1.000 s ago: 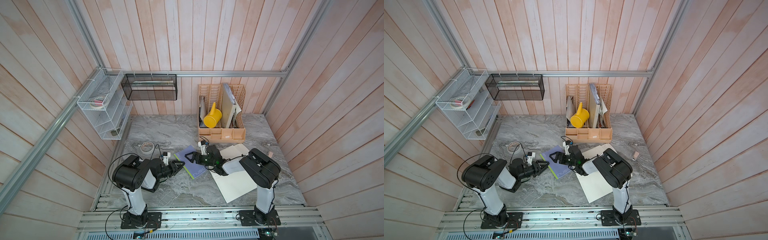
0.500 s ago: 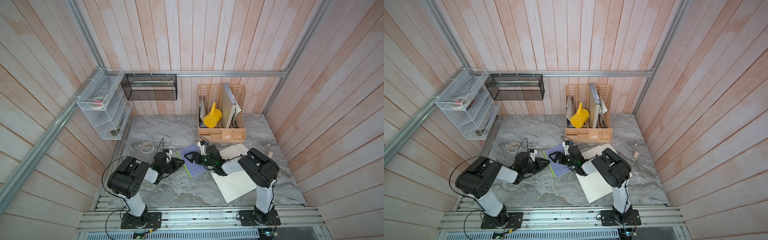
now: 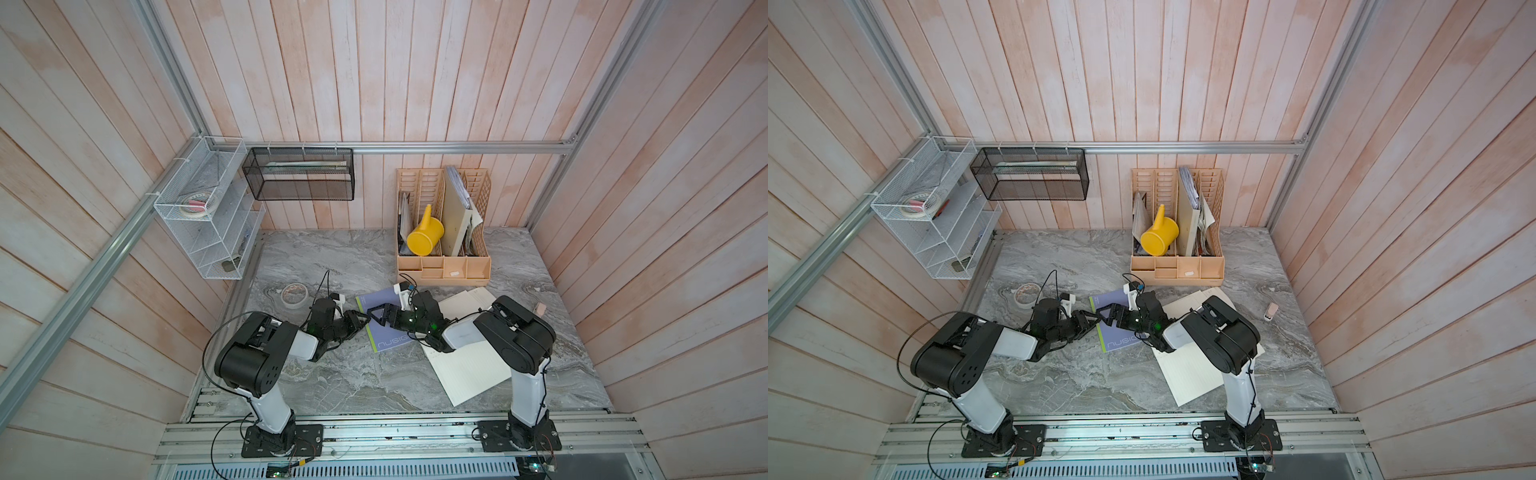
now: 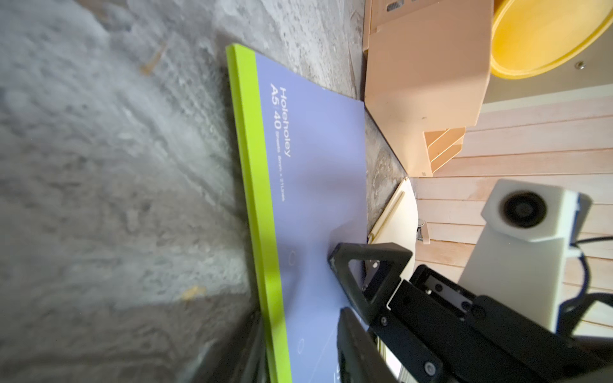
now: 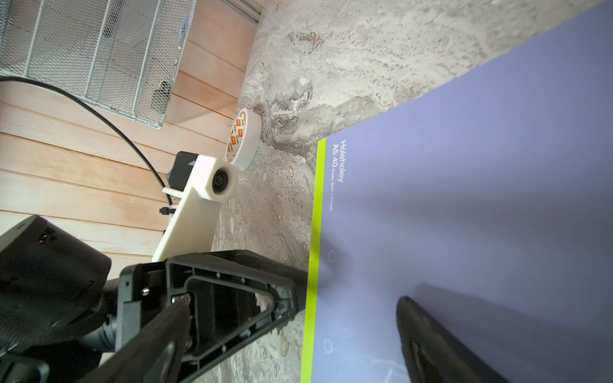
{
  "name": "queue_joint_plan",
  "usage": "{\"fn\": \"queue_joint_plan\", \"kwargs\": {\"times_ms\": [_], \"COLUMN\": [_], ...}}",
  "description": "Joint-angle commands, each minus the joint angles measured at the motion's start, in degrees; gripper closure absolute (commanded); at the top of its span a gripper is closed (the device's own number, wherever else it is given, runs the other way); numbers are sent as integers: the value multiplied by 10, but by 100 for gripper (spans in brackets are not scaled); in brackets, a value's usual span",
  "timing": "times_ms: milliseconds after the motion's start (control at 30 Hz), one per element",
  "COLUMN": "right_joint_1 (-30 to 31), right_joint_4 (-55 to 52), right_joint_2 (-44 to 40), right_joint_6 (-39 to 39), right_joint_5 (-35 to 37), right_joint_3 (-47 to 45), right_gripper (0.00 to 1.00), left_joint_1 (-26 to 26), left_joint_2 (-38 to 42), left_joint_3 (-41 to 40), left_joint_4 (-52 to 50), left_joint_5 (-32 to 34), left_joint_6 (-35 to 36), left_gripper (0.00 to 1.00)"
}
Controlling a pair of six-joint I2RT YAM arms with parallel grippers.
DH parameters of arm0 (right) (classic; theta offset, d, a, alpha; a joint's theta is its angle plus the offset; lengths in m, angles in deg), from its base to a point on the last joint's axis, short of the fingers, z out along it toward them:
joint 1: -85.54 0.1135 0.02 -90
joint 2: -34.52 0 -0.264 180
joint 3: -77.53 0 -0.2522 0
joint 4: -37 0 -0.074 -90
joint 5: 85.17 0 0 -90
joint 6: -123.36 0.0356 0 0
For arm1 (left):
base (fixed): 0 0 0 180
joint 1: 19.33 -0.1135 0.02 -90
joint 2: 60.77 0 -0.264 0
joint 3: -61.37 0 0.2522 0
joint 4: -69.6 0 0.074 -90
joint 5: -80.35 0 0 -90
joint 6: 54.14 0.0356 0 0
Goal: Close the notebook
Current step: Move the notebook to the center of the board.
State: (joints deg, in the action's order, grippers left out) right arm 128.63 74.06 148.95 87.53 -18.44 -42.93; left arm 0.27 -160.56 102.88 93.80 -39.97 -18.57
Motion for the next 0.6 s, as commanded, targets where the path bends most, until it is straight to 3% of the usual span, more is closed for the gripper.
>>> {"fn": "queue_joint_plan", "kwargs": {"times_ms": [0,133,233,267,333,500,567], "right_joint_1": [15,16,16,16,16,17,17], "right_joint_4": [-112,-96,-91,-92,-94,-105,-105], "right_joint_2": [66,76,79,79,80,76,76], "right_joint_6": [26,34,37,36,33,27,26], "right_joint_5": [-18,-21,-22,-22,-21,-18,-18], "right_joint_3": [-37,-40,-42,-42,-41,-37,-37], "right_gripper": [2,2,2,2,2,2,2], "left_joint_1": [-2,-5,-6,-6,-7,-8,-8], "left_joint_2": [-50,-100,-114,-111,-97,-27,-4], "left_joint_3": [-27,-81,-87,-86,-82,-59,-45], "left_joint_4": [66,323,394,392,360,195,126], "left_joint_5": [-44,-77,-89,-89,-88,-78,-68], "left_joint_6": [-18,-102,-123,-124,-115,-41,-9], "left_gripper": [57,59,70,78,86,79,85]}}
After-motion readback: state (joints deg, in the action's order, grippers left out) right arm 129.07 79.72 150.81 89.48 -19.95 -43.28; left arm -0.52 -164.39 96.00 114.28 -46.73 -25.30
